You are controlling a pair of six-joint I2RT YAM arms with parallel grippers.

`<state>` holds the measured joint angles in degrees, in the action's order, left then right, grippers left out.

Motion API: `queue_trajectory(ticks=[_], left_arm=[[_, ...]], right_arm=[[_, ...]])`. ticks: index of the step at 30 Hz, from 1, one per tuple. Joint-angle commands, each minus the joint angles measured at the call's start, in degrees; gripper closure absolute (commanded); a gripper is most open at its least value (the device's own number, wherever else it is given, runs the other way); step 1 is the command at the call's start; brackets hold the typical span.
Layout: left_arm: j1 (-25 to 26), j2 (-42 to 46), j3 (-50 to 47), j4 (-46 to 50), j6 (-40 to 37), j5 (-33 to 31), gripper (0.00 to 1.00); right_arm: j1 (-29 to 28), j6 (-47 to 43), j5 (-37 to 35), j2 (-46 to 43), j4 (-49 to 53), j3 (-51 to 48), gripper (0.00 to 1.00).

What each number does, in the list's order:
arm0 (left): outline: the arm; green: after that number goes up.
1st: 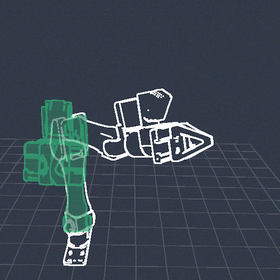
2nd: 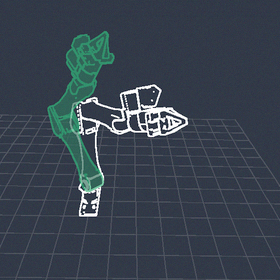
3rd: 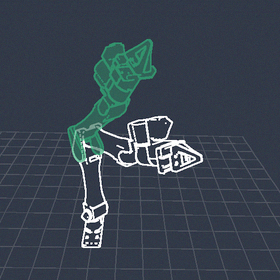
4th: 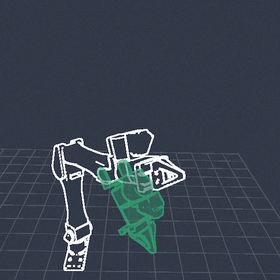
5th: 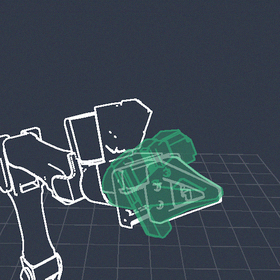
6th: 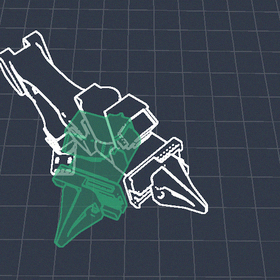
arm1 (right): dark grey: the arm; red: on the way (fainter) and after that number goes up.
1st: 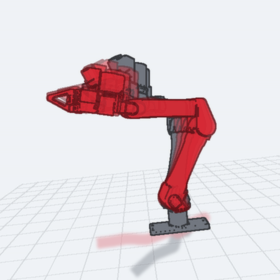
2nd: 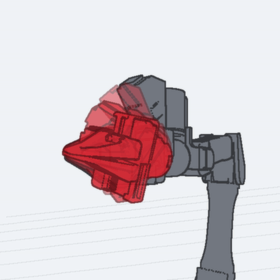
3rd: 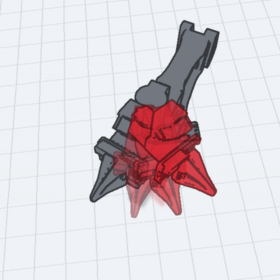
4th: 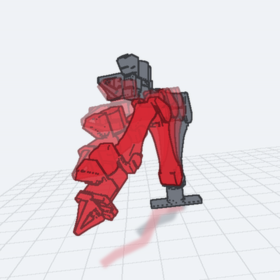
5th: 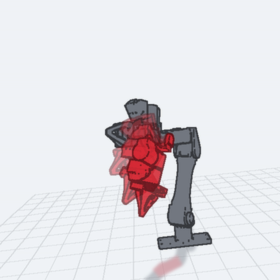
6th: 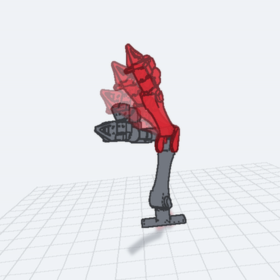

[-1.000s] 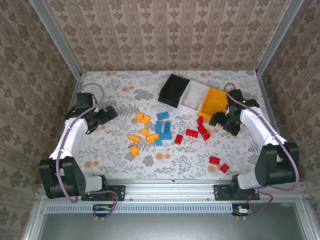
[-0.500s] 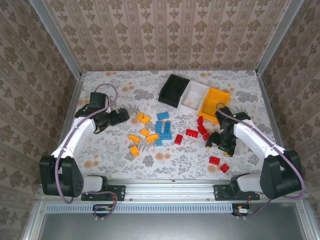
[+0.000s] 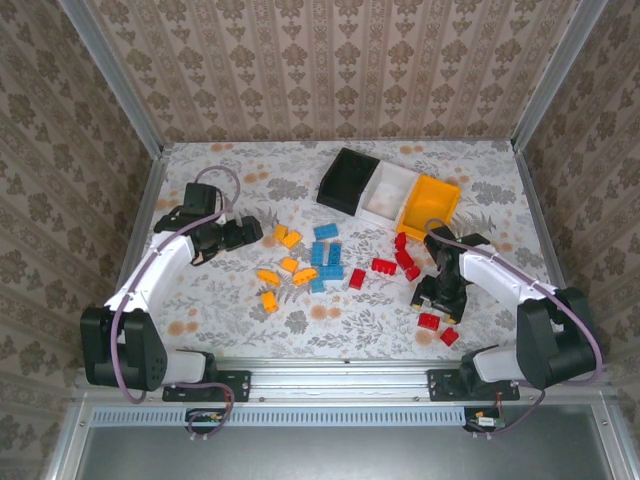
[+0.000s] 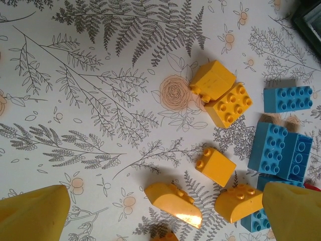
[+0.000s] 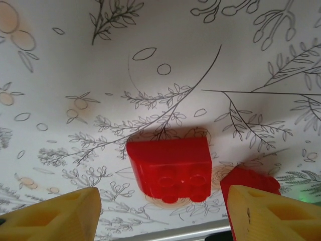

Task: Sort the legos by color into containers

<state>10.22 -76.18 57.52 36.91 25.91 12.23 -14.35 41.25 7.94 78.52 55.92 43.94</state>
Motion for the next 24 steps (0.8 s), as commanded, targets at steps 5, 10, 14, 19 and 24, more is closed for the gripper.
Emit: queue_trajectory(ticks=[5, 10, 14, 19, 24], left_arm=[[0.33, 1.64, 0.17, 1.76, -0.55, -0.54, 0.0], [0.26, 1.74, -0.2, 2.05, -0.44, -0.8, 0.0], [0.06, 1.61, -0.06, 2.28, -0.21, -1.06, 0.0], [-0.25, 1.26, 0.07, 2.12, -0.01, -1.07, 0.0], [-0.76, 0.99, 0.02, 2.11, 0.43, -1.02, 0.0]], right_arm=[[-0.93, 1.2, -0.06, 3.72, -3.64, -1.84, 0.31], [-1.53, 0.85, 0.14, 6.09, -4.89, -1.91, 0.31], [-1.91, 0.82, 0.52, 7.27, -5.86, -2.02, 0.32], [-3.06, 0.58, 0.98, 9.02, -6.78, -0.92, 0.38], [-4.78, 0.67, 0.86, 11.52, -7.04, 1.2, 0.45]])
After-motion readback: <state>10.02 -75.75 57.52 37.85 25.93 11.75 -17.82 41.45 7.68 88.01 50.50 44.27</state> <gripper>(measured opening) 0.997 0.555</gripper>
